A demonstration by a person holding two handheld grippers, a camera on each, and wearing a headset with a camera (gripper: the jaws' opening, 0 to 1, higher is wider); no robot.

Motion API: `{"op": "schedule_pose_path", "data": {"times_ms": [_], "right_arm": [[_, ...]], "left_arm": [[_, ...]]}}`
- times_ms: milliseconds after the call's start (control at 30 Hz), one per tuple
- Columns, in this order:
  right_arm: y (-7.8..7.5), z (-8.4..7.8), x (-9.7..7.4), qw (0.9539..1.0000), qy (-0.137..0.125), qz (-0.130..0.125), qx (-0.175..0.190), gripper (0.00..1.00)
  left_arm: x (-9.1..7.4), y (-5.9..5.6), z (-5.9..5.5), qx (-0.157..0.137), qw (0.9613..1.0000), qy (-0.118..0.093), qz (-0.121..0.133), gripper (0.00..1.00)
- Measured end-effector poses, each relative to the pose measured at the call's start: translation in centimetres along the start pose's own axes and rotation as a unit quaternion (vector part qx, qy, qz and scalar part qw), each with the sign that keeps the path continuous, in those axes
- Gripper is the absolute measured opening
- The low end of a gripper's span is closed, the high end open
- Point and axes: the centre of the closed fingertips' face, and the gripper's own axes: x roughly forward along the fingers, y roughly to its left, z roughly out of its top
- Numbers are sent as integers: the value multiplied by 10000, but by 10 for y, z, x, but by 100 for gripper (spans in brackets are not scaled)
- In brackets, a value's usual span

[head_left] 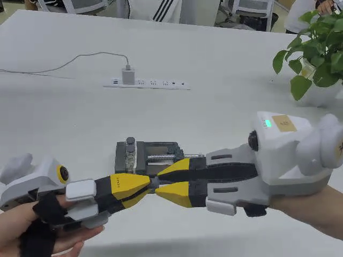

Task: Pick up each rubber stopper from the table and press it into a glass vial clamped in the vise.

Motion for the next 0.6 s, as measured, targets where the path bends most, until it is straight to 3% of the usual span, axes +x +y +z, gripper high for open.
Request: {"op": "schedule_pose_path", "data": {"times_ms": [333,600], "right_arm": [[-1,-1,0,9999,138,16,-1,5],[-1,-8,2,9995,301,79,79,5]], "left_arm": [[1,0,1,174,9998,-27,39,4],[-1,5,0,767,9967,18,266,5]]}}
